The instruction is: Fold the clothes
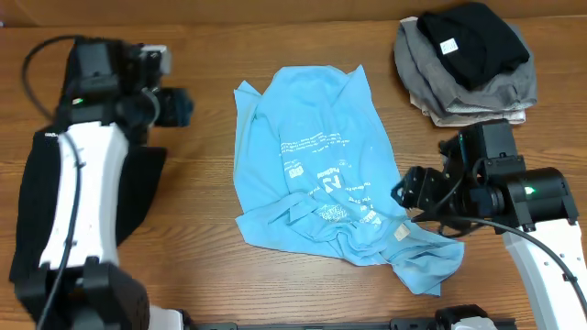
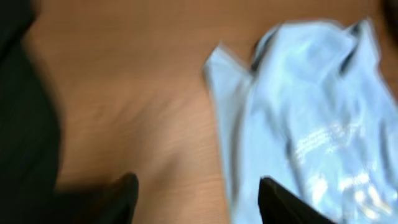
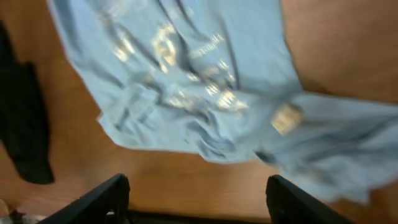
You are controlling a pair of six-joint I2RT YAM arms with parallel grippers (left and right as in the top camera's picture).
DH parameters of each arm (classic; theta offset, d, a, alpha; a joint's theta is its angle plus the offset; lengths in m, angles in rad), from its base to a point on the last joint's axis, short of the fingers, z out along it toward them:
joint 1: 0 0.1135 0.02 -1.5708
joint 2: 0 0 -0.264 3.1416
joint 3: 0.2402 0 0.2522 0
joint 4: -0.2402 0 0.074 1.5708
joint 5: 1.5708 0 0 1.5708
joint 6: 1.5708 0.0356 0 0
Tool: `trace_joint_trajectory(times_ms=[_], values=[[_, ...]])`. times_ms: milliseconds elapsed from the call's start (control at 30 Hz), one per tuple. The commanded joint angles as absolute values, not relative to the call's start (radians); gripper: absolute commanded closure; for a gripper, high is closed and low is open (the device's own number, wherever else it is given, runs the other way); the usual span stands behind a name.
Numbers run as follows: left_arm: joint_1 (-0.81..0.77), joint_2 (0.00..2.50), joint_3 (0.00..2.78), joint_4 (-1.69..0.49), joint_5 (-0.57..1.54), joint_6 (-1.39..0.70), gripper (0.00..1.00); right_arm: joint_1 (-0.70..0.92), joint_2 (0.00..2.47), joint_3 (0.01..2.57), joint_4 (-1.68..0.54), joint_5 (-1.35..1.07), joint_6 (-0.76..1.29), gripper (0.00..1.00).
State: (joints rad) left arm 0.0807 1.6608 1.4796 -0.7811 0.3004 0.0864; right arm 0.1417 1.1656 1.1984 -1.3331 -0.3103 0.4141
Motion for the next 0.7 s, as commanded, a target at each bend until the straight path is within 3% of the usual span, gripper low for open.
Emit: trace_joint_trajectory(times_ms=[0,200,667], values=[[0.014,1.791,1.485,-0.680,0.332,0.113,0.34,0.172,1.155,1.197,-1.287,-0.349,0.385,0.26],[-0.019,1.983,1.531,-0.462,0.334,0.089,0.32,0.233,1.174,1.197,-1.220,-0.338,0.385,0.25],[-0.047,2.283,1.738,-0.356,0.333,0.049,0.32,0.315,1.263,1.197,-1.122,-0.338,0.393,0.26]])
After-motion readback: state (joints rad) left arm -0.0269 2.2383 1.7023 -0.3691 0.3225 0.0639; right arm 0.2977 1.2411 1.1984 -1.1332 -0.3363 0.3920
